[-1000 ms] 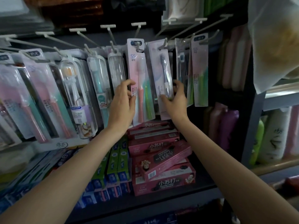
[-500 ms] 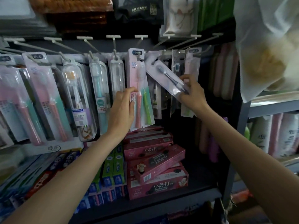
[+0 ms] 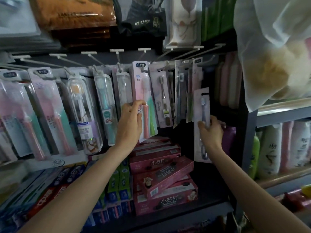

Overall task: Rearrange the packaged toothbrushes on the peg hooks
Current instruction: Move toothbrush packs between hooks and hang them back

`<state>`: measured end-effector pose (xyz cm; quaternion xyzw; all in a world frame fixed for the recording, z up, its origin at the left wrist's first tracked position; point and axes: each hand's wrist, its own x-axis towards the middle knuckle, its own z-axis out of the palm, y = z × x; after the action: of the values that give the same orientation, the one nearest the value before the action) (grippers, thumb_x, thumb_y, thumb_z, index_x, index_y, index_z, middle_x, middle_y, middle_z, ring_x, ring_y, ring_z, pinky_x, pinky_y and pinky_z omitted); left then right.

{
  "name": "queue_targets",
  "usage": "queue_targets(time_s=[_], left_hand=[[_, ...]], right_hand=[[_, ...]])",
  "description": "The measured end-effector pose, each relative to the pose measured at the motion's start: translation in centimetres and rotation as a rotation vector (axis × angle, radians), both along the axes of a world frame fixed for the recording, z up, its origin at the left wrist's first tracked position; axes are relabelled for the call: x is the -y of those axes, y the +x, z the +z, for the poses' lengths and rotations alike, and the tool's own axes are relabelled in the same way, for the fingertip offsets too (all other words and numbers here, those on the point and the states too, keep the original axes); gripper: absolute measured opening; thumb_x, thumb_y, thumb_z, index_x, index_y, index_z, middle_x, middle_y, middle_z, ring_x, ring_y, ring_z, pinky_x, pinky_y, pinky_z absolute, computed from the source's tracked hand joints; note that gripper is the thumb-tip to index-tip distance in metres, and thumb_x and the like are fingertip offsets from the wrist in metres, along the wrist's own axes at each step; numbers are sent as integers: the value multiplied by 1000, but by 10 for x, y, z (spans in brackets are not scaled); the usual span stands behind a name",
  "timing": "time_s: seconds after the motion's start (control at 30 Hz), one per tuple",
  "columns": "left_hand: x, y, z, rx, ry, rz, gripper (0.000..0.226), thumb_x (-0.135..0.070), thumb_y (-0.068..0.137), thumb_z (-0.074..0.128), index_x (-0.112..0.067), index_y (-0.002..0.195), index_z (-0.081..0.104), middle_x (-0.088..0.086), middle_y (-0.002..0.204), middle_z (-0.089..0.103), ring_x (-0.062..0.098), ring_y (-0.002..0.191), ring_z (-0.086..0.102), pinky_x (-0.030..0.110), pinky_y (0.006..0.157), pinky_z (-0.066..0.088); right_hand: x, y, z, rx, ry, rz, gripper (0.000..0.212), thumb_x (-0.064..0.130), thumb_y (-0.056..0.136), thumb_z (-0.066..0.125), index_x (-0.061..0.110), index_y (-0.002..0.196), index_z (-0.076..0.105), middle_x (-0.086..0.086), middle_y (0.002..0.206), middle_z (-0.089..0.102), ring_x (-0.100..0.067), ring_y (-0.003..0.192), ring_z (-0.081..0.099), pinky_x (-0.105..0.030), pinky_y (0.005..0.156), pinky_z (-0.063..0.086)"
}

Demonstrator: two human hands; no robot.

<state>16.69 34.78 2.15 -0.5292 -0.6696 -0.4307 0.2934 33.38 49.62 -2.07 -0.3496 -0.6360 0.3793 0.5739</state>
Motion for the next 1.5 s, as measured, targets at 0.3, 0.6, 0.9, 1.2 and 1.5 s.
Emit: queue_targets(time_s=[0.3, 0.6, 0.9, 1.2, 1.5], left_hand=[[7, -1, 3, 13, 71, 75, 44, -2, 91, 47, -20, 131, 42, 4, 97, 40, 16, 71, 48, 25, 58, 40], [-41, 56, 4, -338, 76, -41, 47, -2, 82, 61, -14, 126, 51, 15, 115, 50, 26, 103, 52, 38, 89, 49], [-118, 69, 14, 412, -55, -126, 44, -4, 89, 52, -20, 127, 36, 5, 120, 40, 14, 98, 47, 26, 82, 43], [-130, 60, 21, 279, -19, -61, 61, 5, 90, 39, -27, 140, 24, 0, 72, 48, 12, 48, 44, 17, 35, 34], [-132, 65, 26, 360, 4, -72, 56, 5, 90, 31, -29, 135, 29, 1, 95, 49, 5, 58, 40, 25, 56, 34]], right_hand=[[7, -8, -8, 105, 41, 33, 20, 11, 90, 52, 5, 109, 55, -13, 91, 60, -25, 75, 57, -32, 63, 48], [-1, 7, -6, 99, 141, 18, 34, 12, 91, 53, 8, 124, 47, -11, 111, 60, -25, 99, 58, -34, 81, 50], [-26, 12, 7, 148, 221, -15, 31, 10, 89, 50, 8, 120, 48, -5, 102, 55, -21, 96, 53, -23, 69, 34], [-38, 9, 2, 177, 213, 8, 46, 21, 97, 39, 18, 142, 30, -8, 128, 54, -27, 114, 51, -25, 86, 35], [-27, 16, 10, 95, 250, 7, 48, 3, 85, 48, 9, 129, 32, -13, 123, 46, -24, 98, 51, -24, 75, 43]])
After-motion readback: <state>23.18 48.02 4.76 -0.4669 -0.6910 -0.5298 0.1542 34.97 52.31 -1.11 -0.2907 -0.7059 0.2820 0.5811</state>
